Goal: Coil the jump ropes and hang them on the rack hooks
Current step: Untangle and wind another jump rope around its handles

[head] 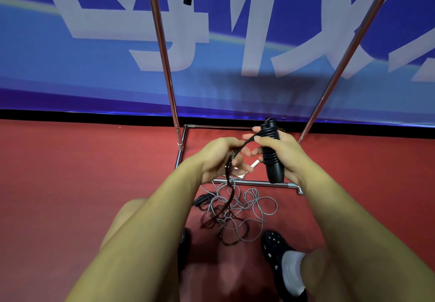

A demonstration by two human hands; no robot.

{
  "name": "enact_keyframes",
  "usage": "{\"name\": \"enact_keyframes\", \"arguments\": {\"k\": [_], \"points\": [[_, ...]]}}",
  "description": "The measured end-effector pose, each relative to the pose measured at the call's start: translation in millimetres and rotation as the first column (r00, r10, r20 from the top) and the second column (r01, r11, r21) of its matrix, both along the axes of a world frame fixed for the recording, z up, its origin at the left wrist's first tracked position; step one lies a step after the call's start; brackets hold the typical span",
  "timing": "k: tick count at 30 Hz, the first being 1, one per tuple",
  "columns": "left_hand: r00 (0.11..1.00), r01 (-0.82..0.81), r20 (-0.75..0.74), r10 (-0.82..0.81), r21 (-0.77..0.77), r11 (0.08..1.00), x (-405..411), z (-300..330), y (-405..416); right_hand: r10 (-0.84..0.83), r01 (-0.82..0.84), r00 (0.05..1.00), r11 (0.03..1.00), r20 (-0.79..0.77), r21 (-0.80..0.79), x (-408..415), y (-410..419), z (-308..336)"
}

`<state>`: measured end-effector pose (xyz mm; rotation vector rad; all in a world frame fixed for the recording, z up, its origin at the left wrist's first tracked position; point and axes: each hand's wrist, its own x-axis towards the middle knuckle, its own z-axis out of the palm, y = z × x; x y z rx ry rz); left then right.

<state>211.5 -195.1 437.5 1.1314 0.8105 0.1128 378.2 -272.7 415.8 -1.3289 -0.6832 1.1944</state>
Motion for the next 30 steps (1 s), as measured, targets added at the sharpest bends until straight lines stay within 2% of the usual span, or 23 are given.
{"name": "enact_keyframes", "arguments": {"k": [4,7,9,12,15,17,21,26,30], "points": [[0.998,-0.070,0.010,0.069,0.120,0.990,0,-3,2,-0.035,0.035,0.999,0.999,-0.026,0.016,7,-1,3],[0.996,-0.082,0.002,0.086,0.325,0.942,0,-7,4,-0.043,0.043,0.999,0.999,-0.028,0.005,11,-3,4],[0.993,-0.078,-0.034,0.112,0.518,0.852,1,-8,4,-0.040,0.040,0.999,0.999,-0.013,0.001,12,-4,5],[0.986,-0.023,-0.092,0.142,0.758,0.652,2,-9,4,-0.056,0.056,0.998,0.998,-0.024,0.014,11,-4,5],[0.974,0.096,-0.182,0.136,0.871,0.481,6,-8,-1,-0.096,0.100,0.991,0.994,-0.089,0.038,10,-1,3],[0.971,0.140,-0.208,0.121,0.898,0.418,8,-7,-5,-0.120,0.123,0.988,0.992,-0.094,0.028,9,1,1],[0.973,0.133,-0.197,0.118,0.902,0.412,9,-7,-8,-0.110,0.110,0.989,0.994,-0.100,-0.006,7,4,-2],[0.967,0.091,-0.192,0.168,0.874,0.478,6,-5,-4,-0.022,0.020,0.962,1.000,-0.274,-0.010,10,4,3],[0.967,0.079,-0.183,0.177,0.876,0.475,5,-5,-3,-0.018,0.017,0.978,1.000,-0.209,-0.008,10,3,1]]}}
